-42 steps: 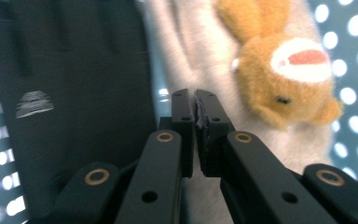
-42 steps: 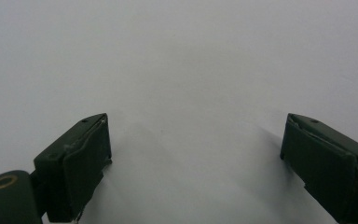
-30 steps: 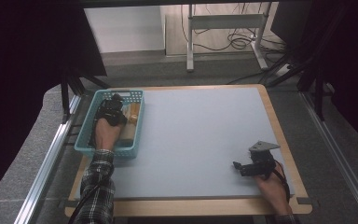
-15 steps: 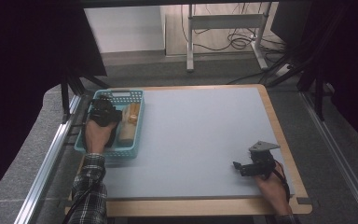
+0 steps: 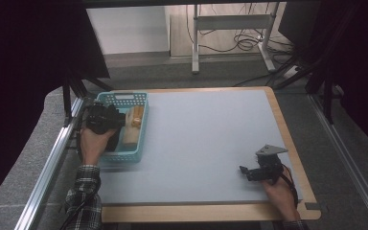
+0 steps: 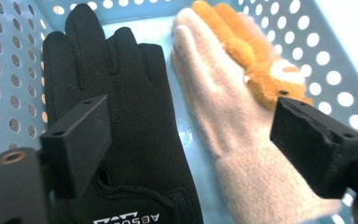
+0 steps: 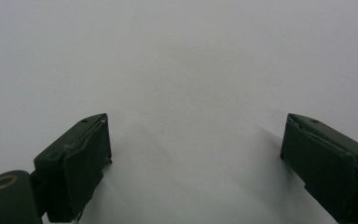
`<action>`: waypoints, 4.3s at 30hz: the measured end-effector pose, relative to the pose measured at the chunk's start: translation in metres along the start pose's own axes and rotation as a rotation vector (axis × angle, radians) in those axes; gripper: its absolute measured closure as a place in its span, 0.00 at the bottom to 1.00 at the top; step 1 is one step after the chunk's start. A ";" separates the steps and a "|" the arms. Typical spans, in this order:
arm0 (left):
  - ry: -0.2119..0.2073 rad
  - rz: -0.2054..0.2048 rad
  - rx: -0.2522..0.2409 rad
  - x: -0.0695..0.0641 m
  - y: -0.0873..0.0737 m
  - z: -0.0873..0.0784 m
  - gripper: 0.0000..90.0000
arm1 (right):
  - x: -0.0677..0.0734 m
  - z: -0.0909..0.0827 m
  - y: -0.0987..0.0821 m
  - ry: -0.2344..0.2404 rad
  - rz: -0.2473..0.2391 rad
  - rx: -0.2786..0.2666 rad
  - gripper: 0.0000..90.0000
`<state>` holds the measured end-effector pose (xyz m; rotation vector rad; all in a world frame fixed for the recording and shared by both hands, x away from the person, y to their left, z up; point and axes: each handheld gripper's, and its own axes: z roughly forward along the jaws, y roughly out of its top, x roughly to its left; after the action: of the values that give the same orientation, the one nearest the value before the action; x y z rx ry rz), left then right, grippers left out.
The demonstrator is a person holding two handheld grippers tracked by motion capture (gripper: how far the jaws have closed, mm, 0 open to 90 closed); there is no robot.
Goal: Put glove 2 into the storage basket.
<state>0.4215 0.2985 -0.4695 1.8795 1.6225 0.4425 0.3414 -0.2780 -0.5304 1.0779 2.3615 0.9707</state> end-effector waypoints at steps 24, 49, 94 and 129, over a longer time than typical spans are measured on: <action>-0.098 0.101 -0.151 -0.024 -0.013 -0.044 0.00 | 0.000 0.000 0.000 0.000 0.001 0.000 0.09; -0.197 0.264 -0.215 -0.086 -0.012 -0.067 0.00 | 0.000 0.000 0.001 0.000 0.000 0.001 0.09; -0.366 0.485 -0.199 -0.208 -0.069 -0.026 0.00 | 0.000 0.000 0.001 -0.002 -0.002 0.002 0.09; -0.294 0.467 -0.007 -0.198 -0.130 0.028 0.00 | 0.000 0.000 0.001 -0.003 -0.003 0.001 0.09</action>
<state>0.3004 0.1084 -0.5470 2.1990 0.9885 0.3382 0.3418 -0.2774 -0.5302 1.0756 2.3611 0.9662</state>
